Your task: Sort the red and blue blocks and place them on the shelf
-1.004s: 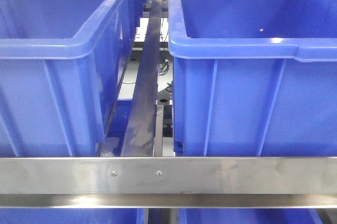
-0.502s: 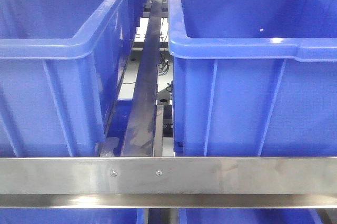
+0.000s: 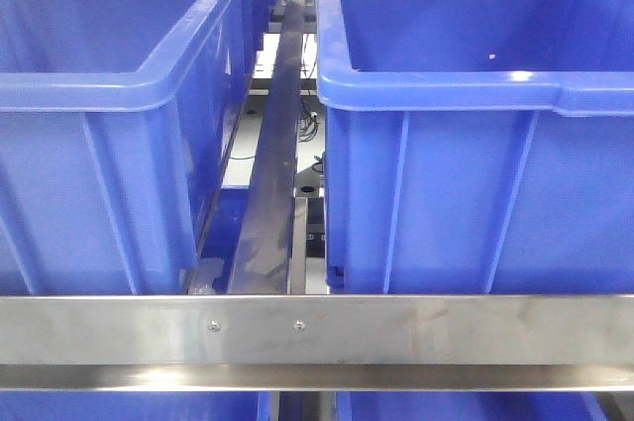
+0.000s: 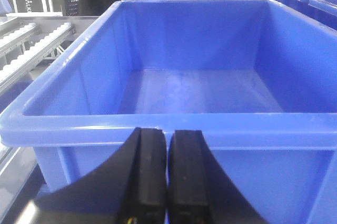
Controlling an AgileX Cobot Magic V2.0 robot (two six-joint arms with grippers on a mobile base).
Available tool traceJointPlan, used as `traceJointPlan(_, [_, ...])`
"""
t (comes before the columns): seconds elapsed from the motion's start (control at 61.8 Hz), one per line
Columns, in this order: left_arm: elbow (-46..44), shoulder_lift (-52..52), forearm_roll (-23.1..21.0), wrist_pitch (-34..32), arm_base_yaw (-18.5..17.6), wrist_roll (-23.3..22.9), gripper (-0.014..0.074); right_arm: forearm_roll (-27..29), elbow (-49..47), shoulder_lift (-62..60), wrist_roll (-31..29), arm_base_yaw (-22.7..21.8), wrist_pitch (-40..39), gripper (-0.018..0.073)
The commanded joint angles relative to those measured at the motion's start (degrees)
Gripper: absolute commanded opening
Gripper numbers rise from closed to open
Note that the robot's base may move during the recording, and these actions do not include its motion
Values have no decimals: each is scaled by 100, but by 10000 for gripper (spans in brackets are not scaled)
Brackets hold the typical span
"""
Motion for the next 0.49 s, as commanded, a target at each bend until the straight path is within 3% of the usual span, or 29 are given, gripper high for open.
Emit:
traceJointPlan(0.0, [149,-101,-4,-457,-5,-21,123,22,-140,-112,-17,-5,-467,68])
traceJointPlan(0.469, [149,-101,-4,-457,-5,-21,123,22,-140,-112,-17,-5,-467,68])
